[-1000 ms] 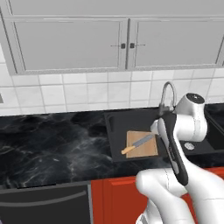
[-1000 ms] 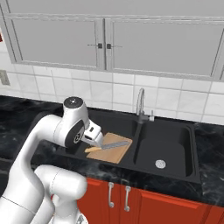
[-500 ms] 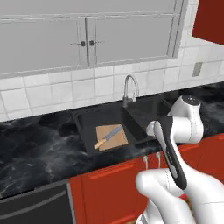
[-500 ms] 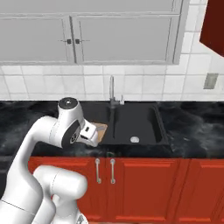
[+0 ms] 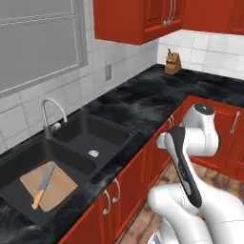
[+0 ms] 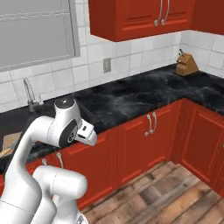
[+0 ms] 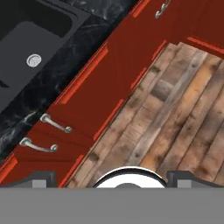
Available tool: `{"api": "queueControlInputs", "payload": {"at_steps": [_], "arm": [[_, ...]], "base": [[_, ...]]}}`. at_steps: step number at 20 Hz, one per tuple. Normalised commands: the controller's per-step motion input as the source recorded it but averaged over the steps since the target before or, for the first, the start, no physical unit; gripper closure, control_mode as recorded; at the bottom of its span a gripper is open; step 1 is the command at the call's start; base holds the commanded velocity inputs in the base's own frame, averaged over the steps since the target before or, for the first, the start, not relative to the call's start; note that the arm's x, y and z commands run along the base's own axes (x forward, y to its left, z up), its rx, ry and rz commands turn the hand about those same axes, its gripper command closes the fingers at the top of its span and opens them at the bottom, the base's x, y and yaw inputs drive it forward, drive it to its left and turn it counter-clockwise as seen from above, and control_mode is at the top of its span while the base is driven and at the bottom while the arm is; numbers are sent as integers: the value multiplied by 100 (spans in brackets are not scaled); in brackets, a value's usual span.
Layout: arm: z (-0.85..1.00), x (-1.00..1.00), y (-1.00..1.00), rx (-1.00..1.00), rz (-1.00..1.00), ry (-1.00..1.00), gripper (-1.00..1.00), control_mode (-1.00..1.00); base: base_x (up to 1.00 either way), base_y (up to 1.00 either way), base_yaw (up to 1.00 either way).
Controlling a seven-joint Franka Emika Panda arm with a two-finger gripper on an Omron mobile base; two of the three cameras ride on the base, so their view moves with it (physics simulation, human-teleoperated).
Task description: Move the cutting board and knife to the sink. Then move spray from the cabinet to the counter.
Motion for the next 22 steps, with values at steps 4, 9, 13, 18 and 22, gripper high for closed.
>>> {"api": "queueControlInputs", "payload": {"at_steps": [4, 9, 13, 18, 22], "arm": [[0, 0, 0, 0, 0, 0, -100, 100], [0, 0, 0, 0, 0, 0, -100, 100], [0, 0, 0, 0, 0, 0, -100, 100], [0, 0, 0, 0, 0, 0, -100, 100], [0, 0, 0, 0, 0, 0, -100, 100]], "base": [[0, 7, -95], [0, 7, -95], [0, 7, -95], [0, 6, -99], [0, 5, -100]]}}
